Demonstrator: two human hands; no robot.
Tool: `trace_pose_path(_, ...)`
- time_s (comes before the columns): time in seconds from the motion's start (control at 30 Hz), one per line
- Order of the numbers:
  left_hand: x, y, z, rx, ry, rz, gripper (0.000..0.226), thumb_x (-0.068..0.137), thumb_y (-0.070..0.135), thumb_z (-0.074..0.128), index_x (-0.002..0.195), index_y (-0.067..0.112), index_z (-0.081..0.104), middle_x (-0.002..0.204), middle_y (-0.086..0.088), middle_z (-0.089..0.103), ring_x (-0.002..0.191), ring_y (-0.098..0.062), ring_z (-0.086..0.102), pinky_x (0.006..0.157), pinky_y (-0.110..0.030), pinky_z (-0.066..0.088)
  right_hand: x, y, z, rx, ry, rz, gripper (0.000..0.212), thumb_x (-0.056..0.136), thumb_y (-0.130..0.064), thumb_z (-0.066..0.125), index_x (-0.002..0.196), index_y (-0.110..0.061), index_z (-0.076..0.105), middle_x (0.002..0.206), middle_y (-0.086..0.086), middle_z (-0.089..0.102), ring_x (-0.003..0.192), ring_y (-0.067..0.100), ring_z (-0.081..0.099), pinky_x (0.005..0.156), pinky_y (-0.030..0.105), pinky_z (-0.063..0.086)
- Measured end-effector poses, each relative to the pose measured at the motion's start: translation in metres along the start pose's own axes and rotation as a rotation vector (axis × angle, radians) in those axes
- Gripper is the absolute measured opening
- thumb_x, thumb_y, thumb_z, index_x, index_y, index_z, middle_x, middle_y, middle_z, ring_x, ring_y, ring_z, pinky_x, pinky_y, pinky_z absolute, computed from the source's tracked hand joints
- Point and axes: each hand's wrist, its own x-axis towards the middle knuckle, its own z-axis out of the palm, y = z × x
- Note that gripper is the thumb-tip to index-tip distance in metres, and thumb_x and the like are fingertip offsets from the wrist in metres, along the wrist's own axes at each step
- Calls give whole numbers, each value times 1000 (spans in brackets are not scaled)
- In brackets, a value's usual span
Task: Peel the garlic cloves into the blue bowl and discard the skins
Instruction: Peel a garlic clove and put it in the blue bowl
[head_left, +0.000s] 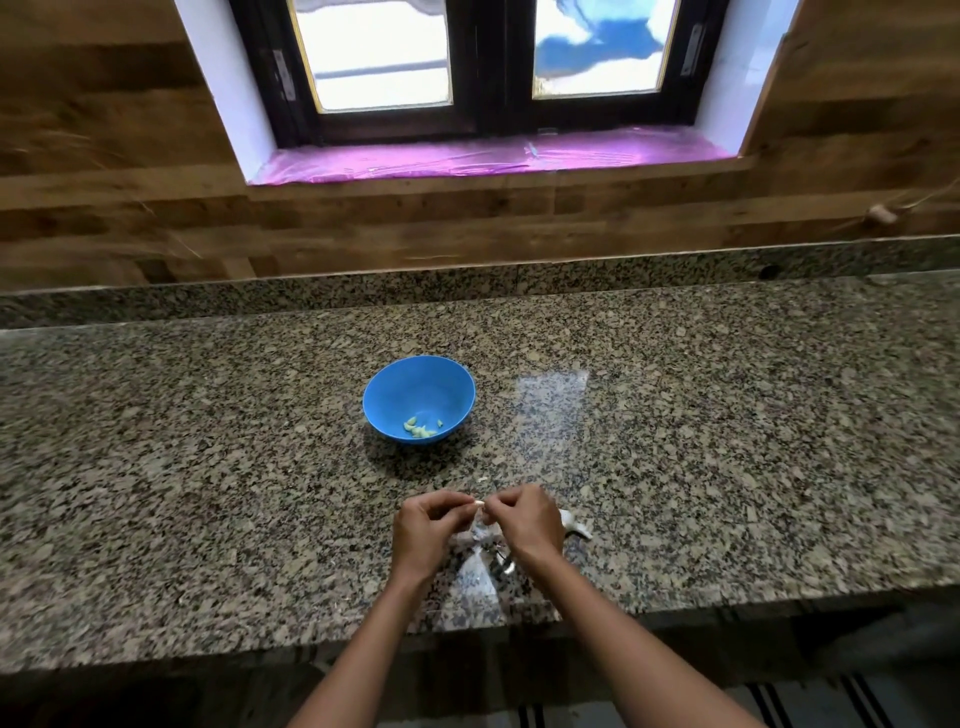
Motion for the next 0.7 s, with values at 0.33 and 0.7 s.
trace_pose_path(0.33,3,10,0,-22,66,-9,12,73,-3,75,81,6,74,76,-5,73,74,-15,70,67,-21,56,-2,0,3,20,18,-29,30,84,-34,63,61,-16,69,57,-6,65,49,8,56,51,24,43)
trace_pose_path(0.7,-5,15,3,-607,170,-329,18,75,-18,62,87,-5,64,82,-13,69,76,-23,66,74,-27,57,-3,9,1,411,29,151,26,83,-17,65,57,-23,67,66,3,71,48,11,51,54,29,41)
